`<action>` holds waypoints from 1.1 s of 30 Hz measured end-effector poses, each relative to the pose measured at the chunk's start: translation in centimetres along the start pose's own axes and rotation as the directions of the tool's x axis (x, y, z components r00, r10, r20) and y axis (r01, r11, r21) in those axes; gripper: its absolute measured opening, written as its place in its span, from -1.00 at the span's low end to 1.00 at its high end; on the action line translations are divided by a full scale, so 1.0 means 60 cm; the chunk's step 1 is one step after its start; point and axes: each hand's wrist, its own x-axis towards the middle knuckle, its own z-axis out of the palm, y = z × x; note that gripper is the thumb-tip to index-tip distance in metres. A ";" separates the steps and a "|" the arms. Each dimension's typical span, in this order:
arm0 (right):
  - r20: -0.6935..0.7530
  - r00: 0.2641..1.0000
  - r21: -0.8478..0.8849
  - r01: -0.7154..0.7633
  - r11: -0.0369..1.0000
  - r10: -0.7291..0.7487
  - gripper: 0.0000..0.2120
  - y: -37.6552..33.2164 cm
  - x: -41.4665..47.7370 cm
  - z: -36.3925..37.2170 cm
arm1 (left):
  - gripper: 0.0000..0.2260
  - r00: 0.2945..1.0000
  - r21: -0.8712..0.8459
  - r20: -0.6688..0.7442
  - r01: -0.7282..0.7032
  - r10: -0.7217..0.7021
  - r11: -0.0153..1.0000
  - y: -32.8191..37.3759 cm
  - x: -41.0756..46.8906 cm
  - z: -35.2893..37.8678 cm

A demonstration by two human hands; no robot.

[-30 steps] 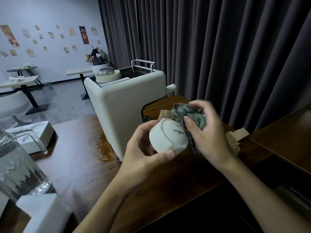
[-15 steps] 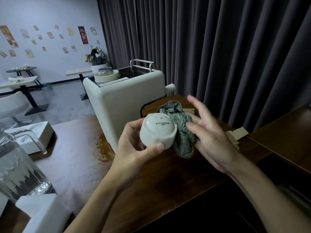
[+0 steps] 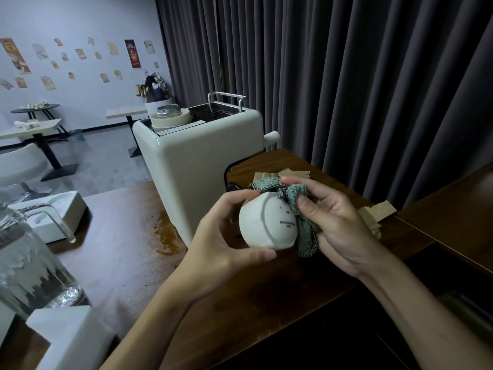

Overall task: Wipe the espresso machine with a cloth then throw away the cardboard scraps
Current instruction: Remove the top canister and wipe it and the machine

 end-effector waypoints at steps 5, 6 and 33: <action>0.047 0.999 -0.059 0.022 0.998 -0.020 -0.75 0.001 0.002 -0.008 | -0.30 0.996 0.099 -0.066 -0.048 0.055 0.994 -0.017 -0.004 0.011; 0.060 0.998 -0.068 0.027 0.997 -0.023 -0.74 0.001 0.001 -0.011 | -0.31 0.995 0.120 -0.066 -0.062 0.071 0.991 -0.020 -0.004 0.014; -0.329 0.944 -0.341 -0.114 0.933 -0.005 -0.69 0.123 -0.041 -0.107 | -0.14 0.893 0.699 0.181 0.178 -0.413 0.692 -0.166 0.030 0.065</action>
